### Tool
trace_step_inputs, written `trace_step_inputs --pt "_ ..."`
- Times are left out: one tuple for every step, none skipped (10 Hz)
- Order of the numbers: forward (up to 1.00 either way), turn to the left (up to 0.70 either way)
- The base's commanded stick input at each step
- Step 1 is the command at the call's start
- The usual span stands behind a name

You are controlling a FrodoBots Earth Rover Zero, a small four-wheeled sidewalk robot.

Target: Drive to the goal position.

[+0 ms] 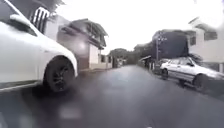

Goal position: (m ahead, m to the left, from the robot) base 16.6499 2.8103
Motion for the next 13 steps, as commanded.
trace_step_inputs --pt "0.70 -0.17" --pt "0.70 -0.33" --pt "0.70 -0.35" --pt "0.70 -0.35" --pt "0.70 -0.35" --pt "0.70 -0.35" --pt "0.70 -0.35" --pt "0.70 -0.35" --pt "0.70 -0.35" --pt "0.70 -0.35" --pt "0.70 -0.35" --pt "0.70 -0.04" --pt "0.70 0.00"
